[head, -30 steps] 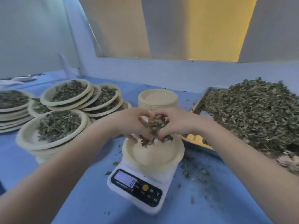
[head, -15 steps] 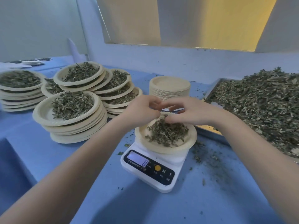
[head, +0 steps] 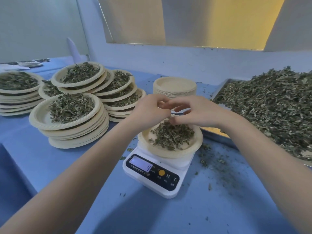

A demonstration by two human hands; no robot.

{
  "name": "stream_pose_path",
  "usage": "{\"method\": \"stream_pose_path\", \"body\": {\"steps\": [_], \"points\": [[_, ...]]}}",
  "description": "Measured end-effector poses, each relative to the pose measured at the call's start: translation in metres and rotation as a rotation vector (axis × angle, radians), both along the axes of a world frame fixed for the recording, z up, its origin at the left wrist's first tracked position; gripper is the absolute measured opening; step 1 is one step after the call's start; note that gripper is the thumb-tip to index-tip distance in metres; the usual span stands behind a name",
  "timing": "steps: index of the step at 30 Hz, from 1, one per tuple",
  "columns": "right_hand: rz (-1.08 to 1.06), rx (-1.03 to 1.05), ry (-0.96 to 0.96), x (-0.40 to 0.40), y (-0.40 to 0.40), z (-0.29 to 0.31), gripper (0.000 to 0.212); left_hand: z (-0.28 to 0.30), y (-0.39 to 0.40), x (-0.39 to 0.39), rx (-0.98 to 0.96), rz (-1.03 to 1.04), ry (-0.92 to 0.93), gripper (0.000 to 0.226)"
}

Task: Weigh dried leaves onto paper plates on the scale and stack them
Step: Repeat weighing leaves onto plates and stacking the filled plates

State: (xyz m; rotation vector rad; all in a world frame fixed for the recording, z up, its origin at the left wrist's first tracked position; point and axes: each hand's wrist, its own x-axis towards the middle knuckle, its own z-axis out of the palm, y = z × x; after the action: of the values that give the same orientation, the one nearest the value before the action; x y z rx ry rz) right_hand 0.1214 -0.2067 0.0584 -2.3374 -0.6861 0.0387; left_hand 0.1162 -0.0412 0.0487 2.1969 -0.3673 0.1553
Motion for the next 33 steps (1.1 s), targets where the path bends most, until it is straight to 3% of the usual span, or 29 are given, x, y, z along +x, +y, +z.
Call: {"method": "stream_pose_path", "body": {"steps": [6,12,15,18,20,23,27,30,33], "points": [[-0.128,-0.021,-0.086,-0.003,-0.033,0.01,0.023,0.007,-0.038,0.0,-0.008,-0.049,-0.046,0.027],[-0.314,-0.316,-0.095,-0.005,-0.102,0.006,0.021,0.0,-0.128,0.014,0.264,-0.187,-0.05,0.012],[-0.379,-0.621,-0.008,-0.002,-0.137,-0.009,0.045,-0.012,-0.164,0.028,0.497,-0.285,0.077,0.025],[-0.386,-0.711,0.142,0.003,-0.158,-0.028,0.065,-0.021,-0.187,0.04,0.709,-0.313,0.222,0.035],[-0.368,-0.673,0.166,0.009,-0.16,-0.042,0.059,-0.025,-0.195,0.044,0.731,-0.311,0.274,0.045],[-0.387,-0.553,0.051,0.022,-0.156,-0.057,0.017,-0.028,-0.204,0.044,0.652,-0.29,0.277,0.042],[-0.431,-0.346,-0.003,0.026,-0.15,-0.051,0.016,-0.023,-0.198,0.046,0.524,-0.221,0.245,0.03],[-0.439,-0.155,-0.025,0.021,-0.14,-0.031,0.041,-0.003,-0.176,0.046,0.408,-0.187,0.231,0.032],[-0.396,-0.104,-0.132,0.016,-0.111,-0.006,0.044,0.026,-0.141,0.039,0.344,-0.152,0.189,0.036]]}}
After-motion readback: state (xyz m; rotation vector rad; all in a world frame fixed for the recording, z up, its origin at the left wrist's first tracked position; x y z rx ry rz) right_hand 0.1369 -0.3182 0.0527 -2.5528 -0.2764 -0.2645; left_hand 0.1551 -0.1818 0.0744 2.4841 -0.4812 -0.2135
